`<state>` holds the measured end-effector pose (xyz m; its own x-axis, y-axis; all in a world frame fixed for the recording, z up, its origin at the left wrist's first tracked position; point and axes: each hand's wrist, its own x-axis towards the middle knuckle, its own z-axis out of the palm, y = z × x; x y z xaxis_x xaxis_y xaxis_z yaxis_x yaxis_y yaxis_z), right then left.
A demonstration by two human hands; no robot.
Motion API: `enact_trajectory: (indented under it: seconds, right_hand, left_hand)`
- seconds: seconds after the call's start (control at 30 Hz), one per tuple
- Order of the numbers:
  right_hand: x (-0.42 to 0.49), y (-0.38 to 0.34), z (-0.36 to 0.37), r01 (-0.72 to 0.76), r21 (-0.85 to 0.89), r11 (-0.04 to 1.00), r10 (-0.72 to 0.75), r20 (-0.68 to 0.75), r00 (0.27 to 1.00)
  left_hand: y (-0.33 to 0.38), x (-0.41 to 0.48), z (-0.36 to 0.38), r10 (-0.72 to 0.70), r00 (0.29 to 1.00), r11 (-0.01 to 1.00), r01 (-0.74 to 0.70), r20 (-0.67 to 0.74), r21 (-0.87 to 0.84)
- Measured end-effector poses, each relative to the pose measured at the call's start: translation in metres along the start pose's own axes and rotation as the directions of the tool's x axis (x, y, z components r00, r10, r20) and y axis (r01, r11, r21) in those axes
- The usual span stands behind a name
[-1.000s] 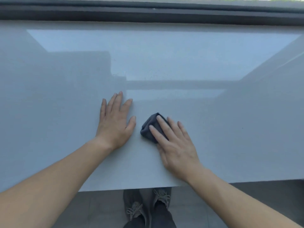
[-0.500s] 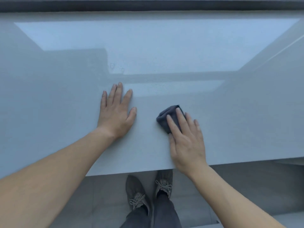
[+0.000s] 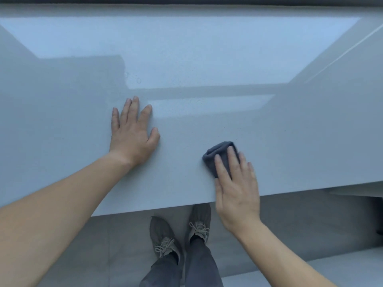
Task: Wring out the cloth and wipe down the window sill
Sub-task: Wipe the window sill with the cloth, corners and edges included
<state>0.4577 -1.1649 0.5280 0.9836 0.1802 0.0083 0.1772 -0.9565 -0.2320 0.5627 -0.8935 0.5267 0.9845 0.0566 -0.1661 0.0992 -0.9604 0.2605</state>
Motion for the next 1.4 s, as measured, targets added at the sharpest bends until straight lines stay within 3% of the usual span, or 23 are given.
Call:
enact_trajectory:
  seconds: [0.07,0.13,0.2,0.27,0.3,0.37,0.43,0.5,0.53,0.6,0.67,0.7,0.77,0.83,0.9,0.93,1.0,1.07,1.1,1.2,1.27,1.3,1.4]
  right_hand:
    - [-0.008,0.009,-0.003,0.212,0.003,0.977,-0.212,0.083,0.974]
    - [0.005,0.039,-0.008,0.267,-0.023,0.964,-0.263,0.111,0.959]
    - [0.031,0.069,-0.013,0.049,-0.031,0.998,-0.047,0.057,0.997]
    - [0.057,0.075,-0.018,-0.21,0.007,0.978,0.209,0.009,0.978]
    - [0.064,0.066,-0.017,-0.238,0.004,0.971,0.238,0.004,0.971]
    - [0.061,0.045,-0.011,-0.038,-0.034,0.999,0.04,0.036,0.999]
    - [0.054,0.039,-0.008,0.223,-0.045,0.974,-0.218,0.103,0.971]
    - [0.071,0.056,-0.012,0.299,-0.042,0.953,-0.291,0.131,0.948]
    - [0.085,0.067,-0.012,0.257,-0.052,0.965,-0.25,0.117,0.961]
    - [0.116,0.08,-0.015,0.02,-0.025,1.0,-0.018,0.065,0.998]
    - [0.134,0.068,-0.013,-0.174,0.01,0.985,0.174,0.001,0.985]
    - [0.134,0.056,-0.009,-0.161,0.002,0.987,0.161,-0.022,0.987]
    - [0.122,0.036,-0.003,0.07,-0.02,0.997,-0.07,0.02,0.997]
    - [0.116,0.037,-0.002,0.285,-0.015,0.958,-0.282,0.1,0.954]
    - [0.14,0.059,-0.006,0.346,-0.025,0.938,-0.341,0.12,0.933]
    - [0.159,0.069,-0.008,0.29,-0.034,0.956,-0.285,0.104,0.953]
    - [0.198,0.081,-0.014,0.041,-0.001,0.999,-0.041,0.073,0.997]
    - [0.218,0.069,-0.014,-0.125,0.025,0.992,0.124,0.057,0.991]
    - [0.215,0.058,-0.01,-0.09,0.016,0.996,0.089,0.044,0.995]
    - [0.19,0.04,-0.004,0.264,0.015,0.964,-0.264,0.112,0.958]
    - [0.204,0.056,-0.008,0.359,0.024,0.933,-0.358,0.161,0.92]
    - [0.219,0.066,-0.01,0.318,0.019,0.948,-0.317,0.156,0.936]
    - [0.264,0.079,-0.017,-0.028,0.049,0.998,0.022,0.127,0.992]
  left_hand:
    - [0.006,0.002,0.0,-0.024,0.999,0.999,0.023,-0.035,-0.037]
    - [0.013,0.003,0.0,-0.015,0.998,0.998,0.01,-0.065,-0.063]
    - [0.02,0.006,0.0,0.018,0.997,0.996,-0.024,-0.072,-0.087]
    - [0.028,0.011,0.001,0.05,0.996,0.991,-0.058,-0.074,-0.118]
    - [0.032,0.015,0.001,0.063,0.995,0.989,-0.073,-0.083,-0.128]
    - [0.041,0.023,0.002,0.08,0.991,0.987,-0.093,-0.104,-0.13]
    - [0.05,0.034,0.003,0.081,0.989,0.988,-0.096,-0.121,-0.124]
    - [0.057,0.045,0.004,0.08,0.99,0.989,-0.093,-0.114,-0.113]
    - [0.059,0.051,0.005,0.073,0.992,0.99,-0.085,-0.108,-0.115]
    - [0.063,0.059,0.006,0.031,0.995,0.991,-0.043,-0.095,-0.127]
    - [0.064,0.063,0.009,-0.006,0.996,0.994,-0.004,-0.089,-0.111]
    - [0.064,0.063,0.01,-0.012,0.996,0.995,0.003,-0.092,-0.095]
    - [0.065,0.062,0.011,-0.01,0.995,0.996,0.001,-0.102,-0.085]
    - [0.066,0.062,0.011,-0.01,0.994,0.996,0.0,-0.112,-0.092]
    - [0.066,0.062,0.012,-0.009,0.993,0.996,-0.001,-0.117,-0.085]
    - [0.067,0.063,0.012,-0.008,0.993,0.997,-0.001,-0.117,-0.077]
    - [0.066,0.064,0.013,-0.007,0.994,0.998,0.0,-0.112,-0.061]
    - [0.065,0.064,0.013,-0.004,0.994,0.999,-0.002,-0.109,-0.05]
    - [0.065,0.064,0.013,-0.003,0.994,0.999,-0.002,-0.107,-0.046]
    - [0.067,0.063,0.013,-0.005,0.994,0.999,0.0,-0.109,-0.045]
    - [0.066,0.063,0.012,-0.009,0.995,0.999,0.005,-0.104,-0.041]
    - [0.066,0.064,0.012,-0.007,0.995,0.999,0.003,-0.096,-0.038]
    - [0.066,0.063,0.012,-0.003,0.996,0.999,0.0,-0.087,-0.035]
